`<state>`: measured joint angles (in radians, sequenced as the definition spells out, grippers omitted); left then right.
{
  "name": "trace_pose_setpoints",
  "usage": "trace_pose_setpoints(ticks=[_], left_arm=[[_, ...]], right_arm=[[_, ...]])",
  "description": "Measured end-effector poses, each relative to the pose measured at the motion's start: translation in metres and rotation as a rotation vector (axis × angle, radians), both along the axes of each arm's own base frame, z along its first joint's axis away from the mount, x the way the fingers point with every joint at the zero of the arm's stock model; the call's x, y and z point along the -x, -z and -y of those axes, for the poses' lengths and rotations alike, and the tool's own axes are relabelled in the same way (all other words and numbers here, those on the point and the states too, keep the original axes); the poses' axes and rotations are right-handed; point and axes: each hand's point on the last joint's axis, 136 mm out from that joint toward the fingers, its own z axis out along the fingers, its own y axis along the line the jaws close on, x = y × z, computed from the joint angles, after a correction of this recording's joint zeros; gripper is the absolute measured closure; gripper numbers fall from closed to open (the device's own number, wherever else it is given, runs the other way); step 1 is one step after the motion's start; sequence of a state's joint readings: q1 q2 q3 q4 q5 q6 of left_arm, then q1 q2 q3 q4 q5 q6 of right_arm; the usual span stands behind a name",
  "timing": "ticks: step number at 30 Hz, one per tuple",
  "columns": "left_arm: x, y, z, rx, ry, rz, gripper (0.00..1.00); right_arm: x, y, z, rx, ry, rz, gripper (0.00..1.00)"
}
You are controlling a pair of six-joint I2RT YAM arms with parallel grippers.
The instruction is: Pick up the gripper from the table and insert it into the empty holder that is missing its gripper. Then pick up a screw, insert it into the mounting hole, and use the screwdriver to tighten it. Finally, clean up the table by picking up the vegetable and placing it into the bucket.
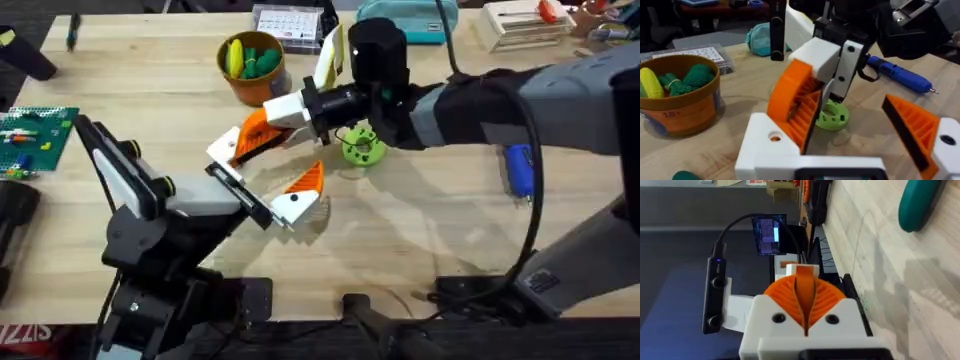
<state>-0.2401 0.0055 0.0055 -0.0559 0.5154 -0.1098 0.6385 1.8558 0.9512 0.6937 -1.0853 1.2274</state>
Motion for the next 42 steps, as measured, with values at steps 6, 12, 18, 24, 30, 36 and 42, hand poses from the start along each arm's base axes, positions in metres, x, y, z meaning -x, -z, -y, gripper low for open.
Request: trace_pose_setpoints(ticks=[6,12,18,24,30,36,42], left_arm=[[0.000,0.000,0.000,0.000,-0.001,0.000,0.014],[0.000,0.000,0.000,0.000,-0.001,0.000,0.014],[0.001,0.000,0.001,0.000,0.009,0.001,0.014],[0.006,-0.001,0.006,-0.013,0.048,0.018,0.015],[0.011,-0.001,0.011,-0.030,0.089,0.039,0.014],[0.015,-0.001,0.015,-0.030,0.122,0.041,0.014],[0.017,-0.001,0.017,-0.029,0.135,0.041,0.014]], right_arm=[[0.000,0.000,0.000,0.000,0.001,0.000,0.978],[0.000,0.000,0.000,0.000,-0.001,0.000,0.981],[0.001,-0.001,0.002,-0.004,-0.012,-0.005,0.982],[-0.001,0.001,0.005,0.002,-0.011,-0.014,0.774],[-0.010,0.002,0.013,0.001,0.007,-0.016,0.606],[-0.019,-0.004,0.023,-0.024,0.012,0.008,0.468],[-0.015,-0.008,0.026,-0.049,-0.025,0.037,0.216]])
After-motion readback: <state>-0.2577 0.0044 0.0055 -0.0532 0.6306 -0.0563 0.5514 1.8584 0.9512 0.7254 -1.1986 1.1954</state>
